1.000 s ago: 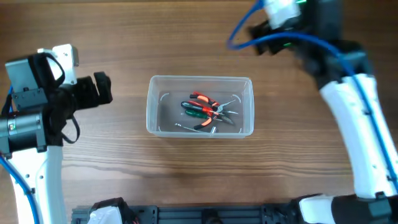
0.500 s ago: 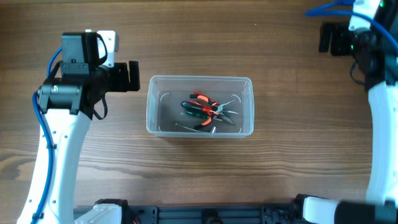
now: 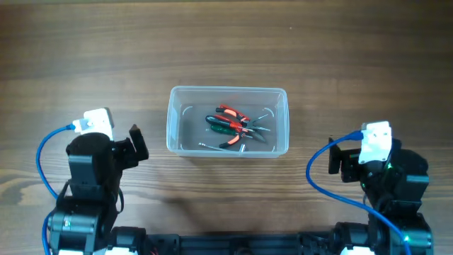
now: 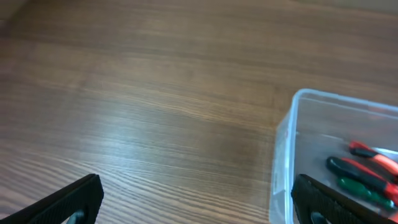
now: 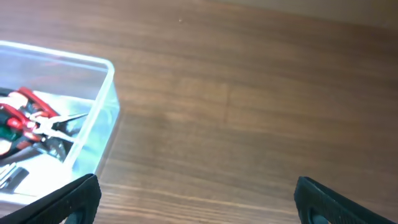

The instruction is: Pack container

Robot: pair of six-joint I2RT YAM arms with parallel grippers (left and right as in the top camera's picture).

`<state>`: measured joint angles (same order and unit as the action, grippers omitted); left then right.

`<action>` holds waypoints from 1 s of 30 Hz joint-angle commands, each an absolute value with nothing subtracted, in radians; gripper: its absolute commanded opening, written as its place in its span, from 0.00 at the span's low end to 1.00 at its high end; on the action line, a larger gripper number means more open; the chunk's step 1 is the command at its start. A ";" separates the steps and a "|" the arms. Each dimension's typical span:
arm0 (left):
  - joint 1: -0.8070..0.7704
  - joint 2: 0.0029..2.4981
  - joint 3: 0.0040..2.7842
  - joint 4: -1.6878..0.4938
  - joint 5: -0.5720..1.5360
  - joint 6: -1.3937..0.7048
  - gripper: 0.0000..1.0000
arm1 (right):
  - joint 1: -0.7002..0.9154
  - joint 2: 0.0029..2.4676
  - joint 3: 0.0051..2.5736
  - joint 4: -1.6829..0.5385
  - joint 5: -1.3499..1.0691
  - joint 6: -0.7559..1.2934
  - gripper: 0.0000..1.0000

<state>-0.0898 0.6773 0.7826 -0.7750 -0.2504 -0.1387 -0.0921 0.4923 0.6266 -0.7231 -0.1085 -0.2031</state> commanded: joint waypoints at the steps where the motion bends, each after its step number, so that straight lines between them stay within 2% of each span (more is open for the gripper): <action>1: -0.092 0.683 0.772 -0.766 -0.289 -0.173 1.00 | -0.086 0.479 0.621 -0.723 -0.136 -0.209 1.00; 15: -0.092 0.689 0.772 -0.767 -0.289 -0.173 1.00 | -0.089 0.463 0.620 -0.723 -0.136 -0.209 1.00; 21: -0.092 0.689 0.772 -0.767 -0.289 -0.173 1.00 | -0.005 0.096 0.620 -0.728 -0.136 -0.209 1.00; 25: -0.092 0.689 0.772 -0.767 -0.289 -0.173 1.00 | 0.027 0.002 0.609 -0.801 -0.186 -0.206 1.00; 27: -0.092 0.689 0.772 -0.767 -0.289 -0.173 1.00 | 0.059 0.002 0.538 -0.710 -0.184 -0.206 1.00; 30: -0.092 0.689 0.772 -0.767 -0.289 -0.173 1.00 | 0.081 0.002 0.290 -0.280 -0.186 -0.171 1.00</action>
